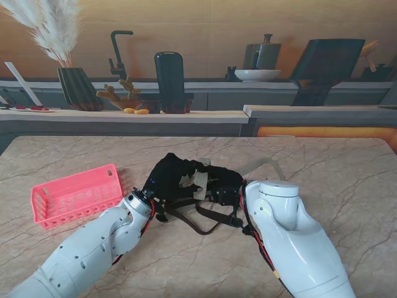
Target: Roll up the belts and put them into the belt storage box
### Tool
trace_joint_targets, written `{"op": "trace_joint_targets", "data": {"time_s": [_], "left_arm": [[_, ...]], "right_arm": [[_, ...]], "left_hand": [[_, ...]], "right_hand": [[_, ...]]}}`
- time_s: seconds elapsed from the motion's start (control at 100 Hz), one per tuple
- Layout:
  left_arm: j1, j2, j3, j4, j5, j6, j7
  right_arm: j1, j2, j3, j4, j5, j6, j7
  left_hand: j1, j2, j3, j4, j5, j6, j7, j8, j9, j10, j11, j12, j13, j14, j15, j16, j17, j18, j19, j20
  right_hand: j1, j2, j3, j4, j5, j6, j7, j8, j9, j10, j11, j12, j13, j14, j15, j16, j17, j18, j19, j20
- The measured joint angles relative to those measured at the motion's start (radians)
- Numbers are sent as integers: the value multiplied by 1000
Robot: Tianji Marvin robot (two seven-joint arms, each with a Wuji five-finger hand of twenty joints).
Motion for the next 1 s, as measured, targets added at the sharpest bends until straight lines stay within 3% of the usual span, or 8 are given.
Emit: {"op": "trace_joint_targets", "data": {"time_s": [0.14, 0.25, 0.37, 0.64, 0.79, 0.83, 0.98, 1.0], "left_arm": [[4, -5, -4, 4, -11, -1, 4], [10, -9, -10, 4, -24, -2, 4], [17, -15, -15, 5, -44, -3, 1], [33, -37, -28, -1, -144, -9, -56], [46, -45, -42, -15, -168, -10, -86], [51, -47, -48, -20, -177, -10, -97], [78, -55, -85, -55, -265, -19, -166], [80, -56, -87, -58, -265, -19, -166]], "right_arm": [[8, 2, -2, 14, -41, 20, 40], [20, 12, -17, 27, -128, 29, 106], [28, 21, -23, 35, -130, 35, 121], [38, 33, -33, 48, -195, 51, 178], [42, 54, -39, 53, -241, 57, 235], [44, 61, -43, 54, -264, 56, 256], [46, 84, -47, 56, -311, 54, 315], [47, 88, -48, 57, -320, 52, 325]], "left_hand": [[0, 0, 0, 0, 36, 3, 33, -17, 10, 0, 0, -15, 5, 0, 2, -1, 1, 0, 2, 0], [10, 0, 0, 0, 76, 9, 71, -17, 10, 0, 1, -15, 5, 0, 13, -1, 1, 0, 3, 0], [10, -1, 6, 0, 87, 14, 73, -24, 19, 0, 4, -15, 5, 0, 23, -1, 1, 0, 15, 0], [-68, -72, 201, -1, 86, 48, 89, 83, 27, 0, 37, 89, 6, 0, 51, -2, 8, 0, 24, 0], [-119, -97, 296, -1, 86, 56, 89, 132, 35, -1, 77, 134, 15, -6, 87, 22, 8, 0, 30, 0], [-133, -107, 313, 17, 89, 56, 90, 139, 40, -2, 88, 142, 16, -9, 92, 23, 14, 1, 39, 0], [-159, -119, 373, 50, 106, 91, 90, 161, 72, -2, 111, 157, 42, -12, 123, 35, 34, 0, 49, 0], [-159, -119, 379, 66, 106, 98, 90, 166, 72, -2, 112, 158, 49, -12, 125, 36, 34, 0, 51, 0]], "right_hand": [[0, 1, -13, -1, 20, 8, 0, 0, 5, 7, 2, 1, 8, 0, 0, -10, 0, 0, 6, 0], [-2, 9, -31, -2, 42, 29, 0, 0, 5, 12, 1, 1, 8, 3, 1, -11, -1, 0, 8, 0], [-7, 10, -38, -2, 53, 32, 0, 0, 5, 14, -1, -2, 8, 6, 1, -16, -3, 0, 8, 0], [-68, 32, -38, -2, 101, 32, -2, 1, -8, 47, -57, -56, -26, 42, -53, -38, -70, 27, -11, -15], [-159, 32, -34, 54, 115, 17, -166, 137, -59, 64, -92, -84, -87, 67, -109, -34, -133, 40, -51, -15], [-195, 32, -34, 86, 115, 15, -229, 191, -69, 65, -105, -101, -100, 75, -133, -34, -148, 43, -67, -15], [-244, 30, -48, 97, 55, 2, -333, 239, -110, 80, -169, -132, -162, 108, -189, -33, -203, 66, -114, -15], [-254, 30, -55, 98, 37, 1, -351, 243, -119, 84, -179, -139, -168, 111, -197, -33, -210, 67, -120, -15]]}}
